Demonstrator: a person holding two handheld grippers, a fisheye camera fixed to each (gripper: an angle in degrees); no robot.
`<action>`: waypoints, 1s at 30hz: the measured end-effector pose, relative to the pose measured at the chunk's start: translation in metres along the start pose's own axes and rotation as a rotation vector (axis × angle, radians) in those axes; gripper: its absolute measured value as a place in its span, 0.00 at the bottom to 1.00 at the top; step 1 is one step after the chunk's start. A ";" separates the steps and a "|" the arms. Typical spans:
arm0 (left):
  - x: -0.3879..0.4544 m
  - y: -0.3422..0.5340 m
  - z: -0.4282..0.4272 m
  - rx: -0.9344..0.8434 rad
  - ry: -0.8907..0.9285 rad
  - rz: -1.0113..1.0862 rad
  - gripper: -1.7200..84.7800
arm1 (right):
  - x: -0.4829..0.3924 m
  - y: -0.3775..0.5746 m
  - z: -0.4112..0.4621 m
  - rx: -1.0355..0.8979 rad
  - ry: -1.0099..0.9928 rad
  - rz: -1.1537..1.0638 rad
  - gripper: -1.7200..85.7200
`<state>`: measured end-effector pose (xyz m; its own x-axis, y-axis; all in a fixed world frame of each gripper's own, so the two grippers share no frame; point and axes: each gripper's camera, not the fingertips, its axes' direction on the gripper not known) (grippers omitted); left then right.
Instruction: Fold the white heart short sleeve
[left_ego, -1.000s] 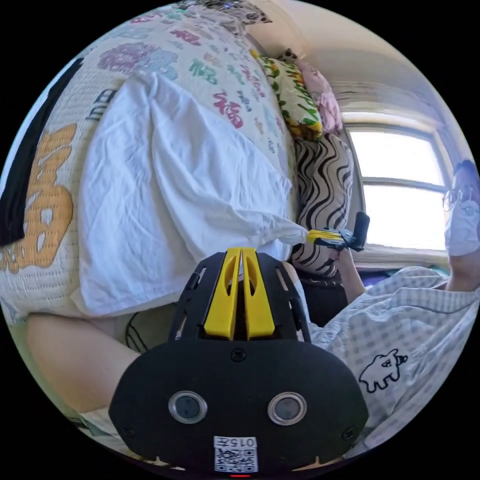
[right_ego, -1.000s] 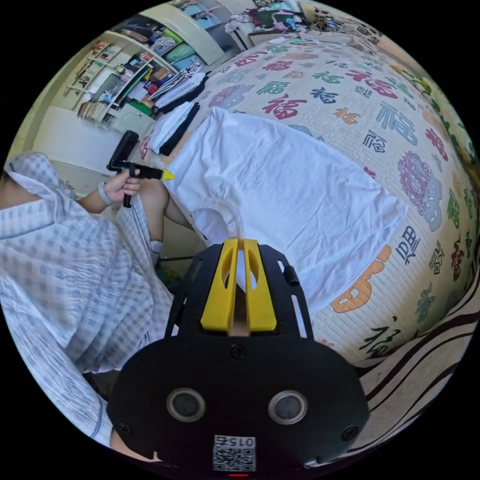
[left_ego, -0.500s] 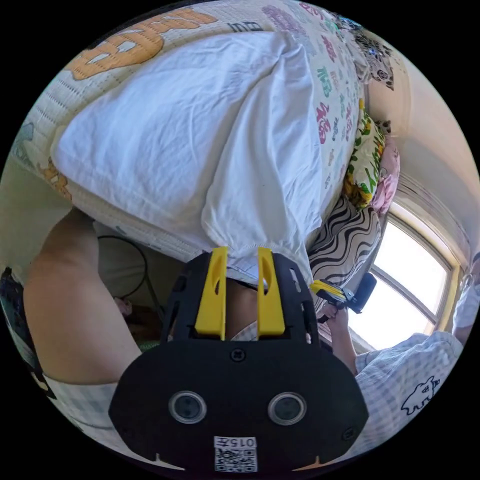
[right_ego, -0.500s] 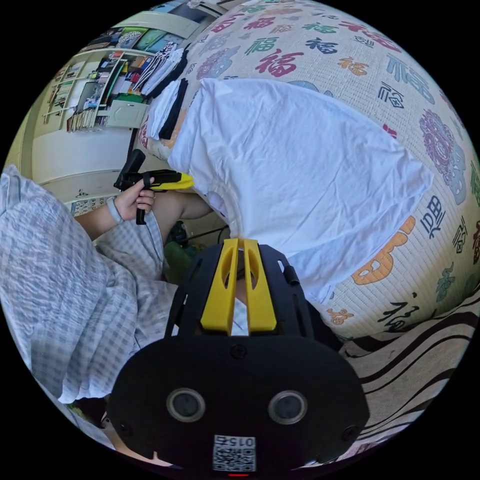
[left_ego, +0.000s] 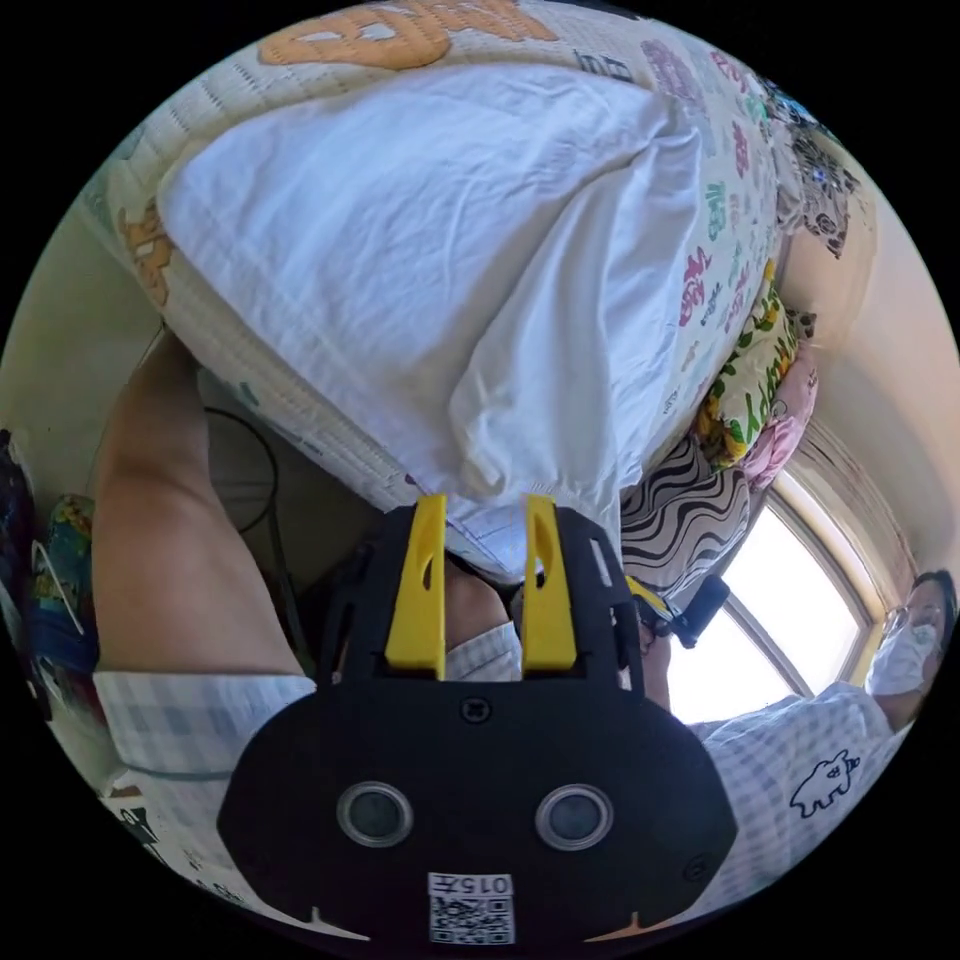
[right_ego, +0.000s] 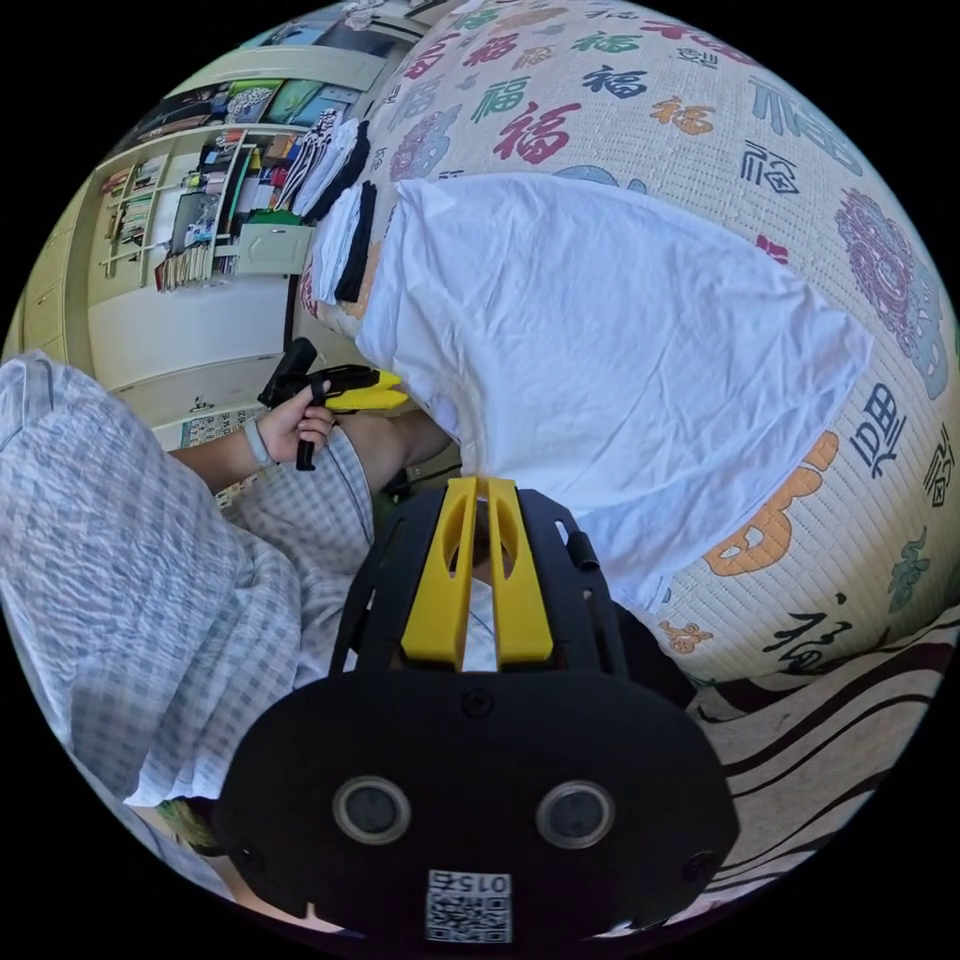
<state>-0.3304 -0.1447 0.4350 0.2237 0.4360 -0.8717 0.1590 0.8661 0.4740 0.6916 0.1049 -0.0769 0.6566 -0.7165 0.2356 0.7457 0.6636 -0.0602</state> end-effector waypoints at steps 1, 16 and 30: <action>-0.005 -0.005 0.005 0.015 0.024 -0.004 0.12 | 0.000 0.000 -0.004 0.003 -0.006 0.004 0.03; 0.196 -0.091 -0.048 0.073 0.301 0.592 0.01 | 0.003 -0.042 -0.161 0.249 0.133 -0.045 0.03; 0.257 -0.222 0.020 0.144 0.360 0.775 0.12 | 0.081 -0.130 -0.266 0.560 0.214 0.105 0.07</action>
<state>-0.2893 -0.2297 0.1078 0.0056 0.9624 -0.2715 0.2135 0.2641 0.9406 0.6782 -0.0972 -0.3082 0.7749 -0.6299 0.0521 0.5412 0.7037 0.4603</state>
